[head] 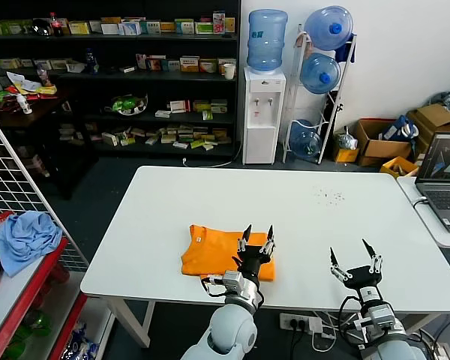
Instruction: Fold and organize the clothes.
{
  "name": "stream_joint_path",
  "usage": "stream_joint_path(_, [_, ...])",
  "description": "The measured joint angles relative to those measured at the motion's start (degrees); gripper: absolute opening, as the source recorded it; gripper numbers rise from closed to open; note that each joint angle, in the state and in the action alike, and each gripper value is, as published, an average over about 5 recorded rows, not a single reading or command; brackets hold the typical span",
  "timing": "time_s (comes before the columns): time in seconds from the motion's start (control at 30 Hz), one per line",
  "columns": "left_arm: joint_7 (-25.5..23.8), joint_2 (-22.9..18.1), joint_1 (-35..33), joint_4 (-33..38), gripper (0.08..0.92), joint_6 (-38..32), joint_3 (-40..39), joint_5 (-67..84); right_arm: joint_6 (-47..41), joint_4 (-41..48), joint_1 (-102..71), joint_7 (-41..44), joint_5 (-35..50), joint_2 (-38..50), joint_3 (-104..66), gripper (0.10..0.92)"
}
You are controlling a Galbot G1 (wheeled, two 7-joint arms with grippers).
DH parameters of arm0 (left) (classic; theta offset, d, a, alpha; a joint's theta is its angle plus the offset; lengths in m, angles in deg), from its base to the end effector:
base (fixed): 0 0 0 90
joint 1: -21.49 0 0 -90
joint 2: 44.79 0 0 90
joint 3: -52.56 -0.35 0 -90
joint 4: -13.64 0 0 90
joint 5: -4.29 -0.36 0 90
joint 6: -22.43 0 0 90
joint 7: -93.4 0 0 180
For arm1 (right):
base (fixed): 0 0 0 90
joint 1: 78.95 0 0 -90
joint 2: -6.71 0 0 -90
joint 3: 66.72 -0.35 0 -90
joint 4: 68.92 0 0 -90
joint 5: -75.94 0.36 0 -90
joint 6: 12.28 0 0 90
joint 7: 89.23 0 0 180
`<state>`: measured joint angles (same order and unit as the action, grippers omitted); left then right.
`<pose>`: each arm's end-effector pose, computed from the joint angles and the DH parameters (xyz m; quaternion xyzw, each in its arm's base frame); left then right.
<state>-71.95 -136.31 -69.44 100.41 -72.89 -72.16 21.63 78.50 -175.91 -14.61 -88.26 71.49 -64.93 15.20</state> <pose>0.2895 -0.2145 -0.3695 -0.1605 -0.9729 0.1583 0.0522 0.2132 -0.1230 -0.3433 0.0052 -0.9757 0.2111 0.0586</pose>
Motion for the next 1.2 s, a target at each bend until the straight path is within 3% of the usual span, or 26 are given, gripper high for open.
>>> stream_joint_path(0.2, [-2.64,6.47,-2.82,2.91,0.809,-4.08,2.83,-2.30,-1.00,-0.50,0.86,1.27,3.03,-0.62,-0.44,0.823])
stream_joint_path(0.57, [-4.55,17.82,-7.86,5.99,0.823,-9.92,11.66,-10.00,-3.23,-1.12,2.85,4.53,9.25,-3.01,-2.42,0.823])
stream_joint_path(1.2, [-7.11,25.17,-12.14,9.37,0.823,-6.32,22.48,-11.64,-5.85,-2.89,3.12,9.45,12.78,-4.85,-6.15,0.823])
